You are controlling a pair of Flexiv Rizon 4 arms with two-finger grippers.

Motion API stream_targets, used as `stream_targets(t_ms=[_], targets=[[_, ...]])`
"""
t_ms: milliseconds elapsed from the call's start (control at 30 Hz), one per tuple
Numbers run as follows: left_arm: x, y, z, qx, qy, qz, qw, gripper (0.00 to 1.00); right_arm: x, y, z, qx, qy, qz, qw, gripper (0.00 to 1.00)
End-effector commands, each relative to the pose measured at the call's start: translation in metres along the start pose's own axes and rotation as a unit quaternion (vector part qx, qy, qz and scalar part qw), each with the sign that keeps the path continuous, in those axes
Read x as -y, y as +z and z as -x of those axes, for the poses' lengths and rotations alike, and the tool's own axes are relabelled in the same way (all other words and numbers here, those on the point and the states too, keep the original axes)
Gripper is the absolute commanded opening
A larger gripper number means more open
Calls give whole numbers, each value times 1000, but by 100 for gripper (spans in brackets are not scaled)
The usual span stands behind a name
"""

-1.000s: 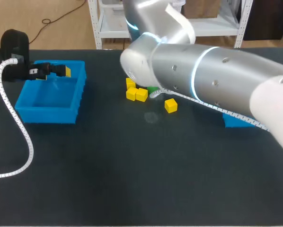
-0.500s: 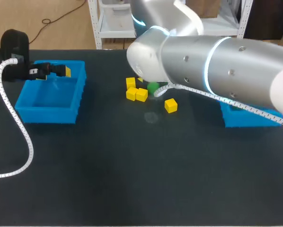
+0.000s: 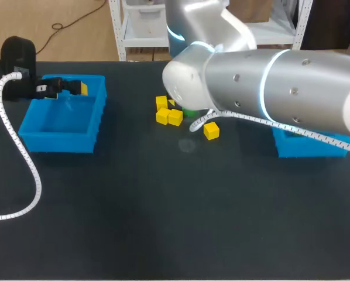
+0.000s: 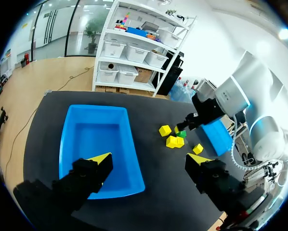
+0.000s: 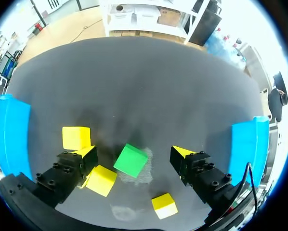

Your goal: Put the green cubes in the right bin and the yellow cubes in the left bin.

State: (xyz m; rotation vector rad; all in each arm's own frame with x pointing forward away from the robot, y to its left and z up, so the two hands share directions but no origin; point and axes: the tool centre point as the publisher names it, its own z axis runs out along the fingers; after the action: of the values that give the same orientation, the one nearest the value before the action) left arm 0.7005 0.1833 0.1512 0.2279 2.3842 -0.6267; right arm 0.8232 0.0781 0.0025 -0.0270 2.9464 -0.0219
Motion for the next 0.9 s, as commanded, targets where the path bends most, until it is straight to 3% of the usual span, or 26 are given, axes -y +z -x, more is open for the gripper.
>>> stream_targets(t_ms=[33, 467, 500, 533, 567, 600, 900], targets=[[-1, 0, -1, 3, 1, -3, 1000, 100, -3, 8, 2, 1, 1, 0, 1000, 100], [-1, 0, -1, 3, 1, -3, 1000, 100, 0, 25, 16, 0, 11, 0, 1000, 100], [-1, 0, -1, 3, 1, -3, 1000, 100, 1, 26, 16, -2, 14, -1, 1000, 73], [-1, 0, -1, 3, 1, -3, 1000, 100, 3, 27, 17, -7, 20, -1, 1000, 38], [-1, 0, -1, 3, 1, -3, 1000, 100, 4, 28, 17, -6, 24, 0, 1000, 29], [-1, 0, -1, 3, 1, -3, 1000, 100, 4, 28, 17, -5, 23, -1, 1000, 0], [-1, 0, -1, 3, 1, -3, 1000, 100, 5, 30, 18, -6, 23, 0, 1000, 0]])
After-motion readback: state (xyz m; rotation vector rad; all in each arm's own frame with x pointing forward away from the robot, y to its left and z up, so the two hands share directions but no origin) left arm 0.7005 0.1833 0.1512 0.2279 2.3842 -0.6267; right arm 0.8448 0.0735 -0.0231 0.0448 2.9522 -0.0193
